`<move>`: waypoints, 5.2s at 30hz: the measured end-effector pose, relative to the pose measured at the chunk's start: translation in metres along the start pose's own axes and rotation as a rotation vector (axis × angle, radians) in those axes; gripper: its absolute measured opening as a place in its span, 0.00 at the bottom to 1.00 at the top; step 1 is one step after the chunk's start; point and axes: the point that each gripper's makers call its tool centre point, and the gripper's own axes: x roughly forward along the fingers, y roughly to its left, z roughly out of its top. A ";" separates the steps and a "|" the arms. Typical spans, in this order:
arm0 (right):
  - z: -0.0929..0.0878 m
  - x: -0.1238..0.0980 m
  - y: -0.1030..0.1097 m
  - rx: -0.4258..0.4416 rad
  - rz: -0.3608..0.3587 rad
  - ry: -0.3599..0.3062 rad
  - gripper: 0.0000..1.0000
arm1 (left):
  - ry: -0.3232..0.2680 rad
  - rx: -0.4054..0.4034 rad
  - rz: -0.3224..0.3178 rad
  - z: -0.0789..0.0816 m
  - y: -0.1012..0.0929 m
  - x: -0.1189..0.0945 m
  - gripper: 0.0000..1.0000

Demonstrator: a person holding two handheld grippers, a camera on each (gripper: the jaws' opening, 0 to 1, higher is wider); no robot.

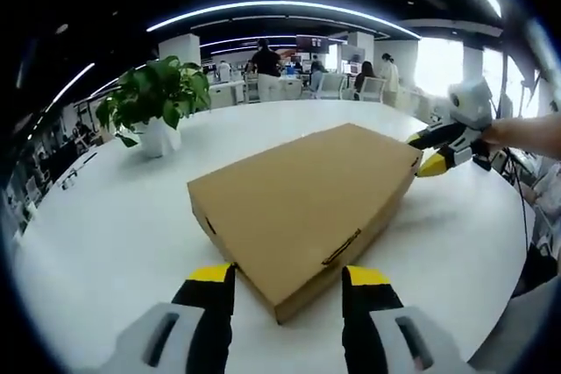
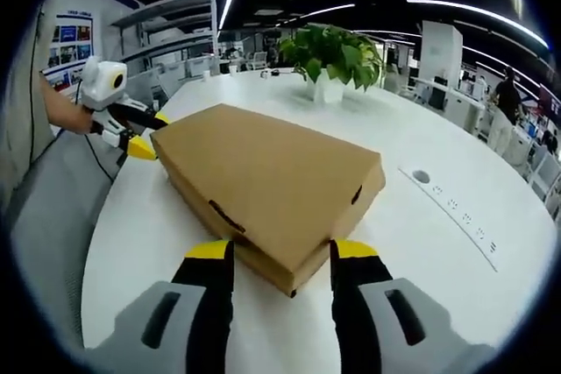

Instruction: Operate the shoe box by opening the lid, removing the specified soft item, and placing it in the target area until the item is outside and the box remains undamaged.

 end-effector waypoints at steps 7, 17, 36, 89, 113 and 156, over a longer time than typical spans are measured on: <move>0.000 0.002 -0.001 0.005 -0.012 0.006 0.41 | 0.002 -0.019 0.010 0.001 0.001 0.000 0.49; 0.000 0.003 0.002 0.022 -0.045 0.002 0.41 | 0.007 -0.014 0.005 0.001 0.002 0.000 0.48; -0.001 0.002 0.025 0.047 -0.085 0.044 0.40 | 0.027 0.008 -0.028 -0.005 0.014 -0.007 0.47; 0.008 0.019 0.119 0.158 -0.200 0.090 0.34 | 0.169 0.178 -0.207 -0.025 0.074 -0.040 0.47; 0.021 0.037 0.159 0.189 -0.180 0.066 0.31 | 0.172 0.237 -0.276 -0.030 0.110 -0.049 0.48; 0.030 0.043 0.175 0.186 -0.167 0.060 0.30 | 0.184 0.232 -0.293 -0.033 0.124 -0.057 0.52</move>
